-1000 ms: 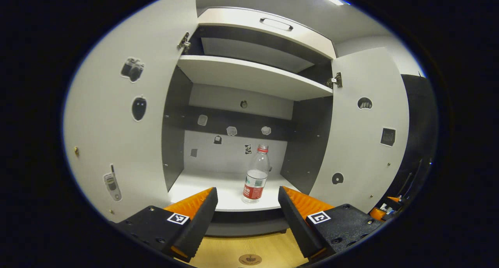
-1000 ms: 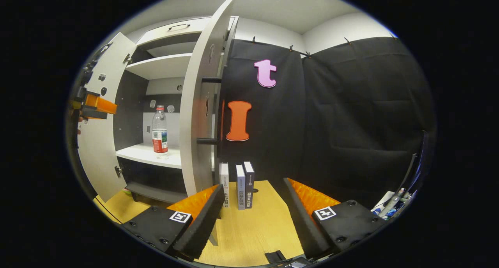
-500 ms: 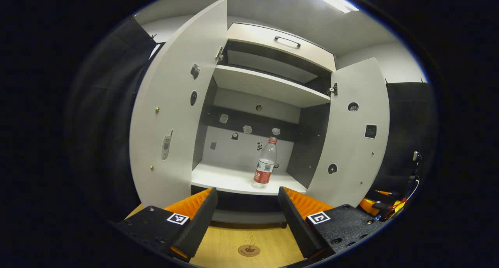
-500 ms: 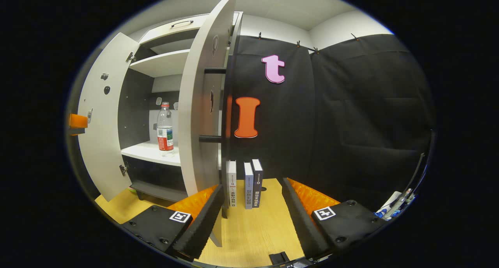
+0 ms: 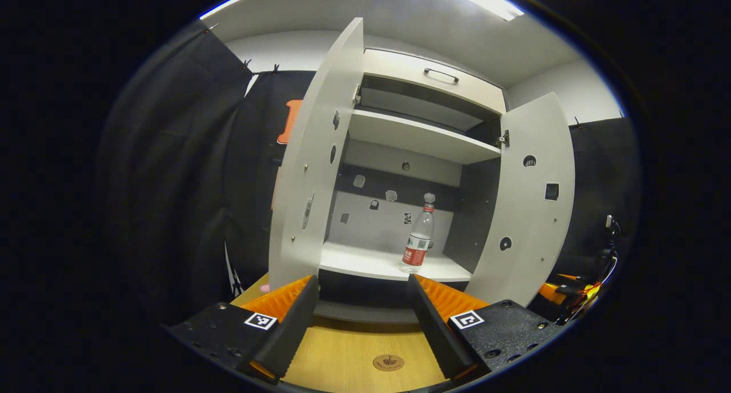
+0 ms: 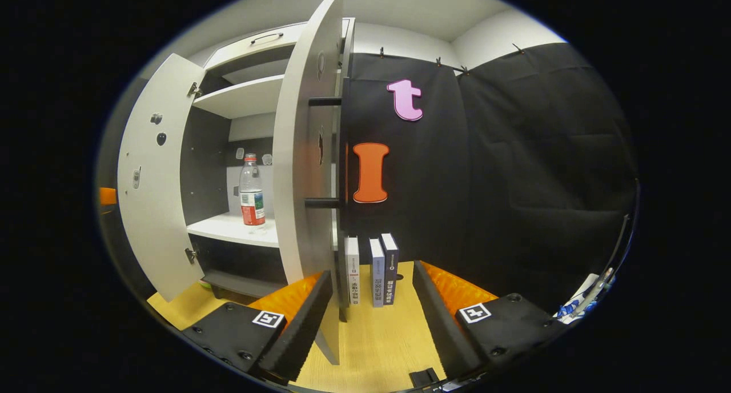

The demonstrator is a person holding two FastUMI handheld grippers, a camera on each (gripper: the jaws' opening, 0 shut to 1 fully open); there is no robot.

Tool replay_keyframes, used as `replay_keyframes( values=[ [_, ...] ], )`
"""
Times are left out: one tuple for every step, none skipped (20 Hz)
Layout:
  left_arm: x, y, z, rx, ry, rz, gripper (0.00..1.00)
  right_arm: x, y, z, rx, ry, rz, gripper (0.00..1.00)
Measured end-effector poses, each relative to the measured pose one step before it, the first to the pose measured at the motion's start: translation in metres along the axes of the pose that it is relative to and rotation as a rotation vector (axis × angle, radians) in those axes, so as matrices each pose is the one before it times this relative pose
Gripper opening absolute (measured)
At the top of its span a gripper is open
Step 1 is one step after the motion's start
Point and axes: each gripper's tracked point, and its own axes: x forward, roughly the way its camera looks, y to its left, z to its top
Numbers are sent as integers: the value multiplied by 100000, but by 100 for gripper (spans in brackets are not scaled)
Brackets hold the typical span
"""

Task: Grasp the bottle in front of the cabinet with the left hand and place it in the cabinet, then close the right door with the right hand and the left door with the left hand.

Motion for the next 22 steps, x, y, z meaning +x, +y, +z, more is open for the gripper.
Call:
replay_keyframes(
  values=[
    [-25,150,-30,-220,68,296,95,-27,402,-49,-477,-93,259,95],
    [80,113,-13,-236,140,97,95,-26,372,-18,-598,-60,604,95],
    [56,45,-41,-164,94,-193,95,103,569,-26,-265,165,882,94],
    [60,32,3,-135,119,-74,95,-59,771,-64,-54,188,1157,95],
    [-92,80,-8,-121,135,33,95,28,805,28,-40,97,1493,95],
    [-116,115,-17,6,-50,-36,95,7,876,107,-40,-138,1709,95],
    [387,-91,136,167,315,-37,95,226,902,31,9,-84,1844,95],
    [78,32,74,3,49,-26,95,184,986,-36,-23,-45,1896,95],
    [-176,153,88,-66,-118,71,95,223,917,24,-195,-40,1937,95],
    [-191,230,56,-225,-53,312,95,344,1001,88,-406,-151,2000,95],
    [-230,53,164,-241,-198,525,95,360,879,69,-187,-161,1974,95],
    [-191,202,133,-143,-394,298,95,412,796,58,43,-185,1792,95],
    [-122,229,-12,23,-124,522,95,371,735,-12,356,-150,1532,95],
    [-261,300,93,142,-16,805,95,341,748,-90,240,-9,1486,95],
    [-120,401,10,190,68,1012,95,417,631,27,245,-10,1380,95],
    [-199,480,24,81,-14,1278,95,376,580,75,340,-168,1257,95],
    [-87,442,-56,-126,38,1191,95,475,668,58,540,-116,1195,95],
    [-139,334,-18,-375,149,1021,95,619,551,-38,593,-138,1209,95],
    [-193,267,-46,-486,133,800,95,574,520,-55,454,-7,1138,95],
    [-157,302,-54,-340,203,766,95,727,447,-113,271,-351,867,95],
    [1,223,-52,-19,155,859,95,897,327,-36,-155,-288,552,95],
    [-108,314,-48,217,188,1041,95,884,353,-101,-596,116,433,95]
  ],
)
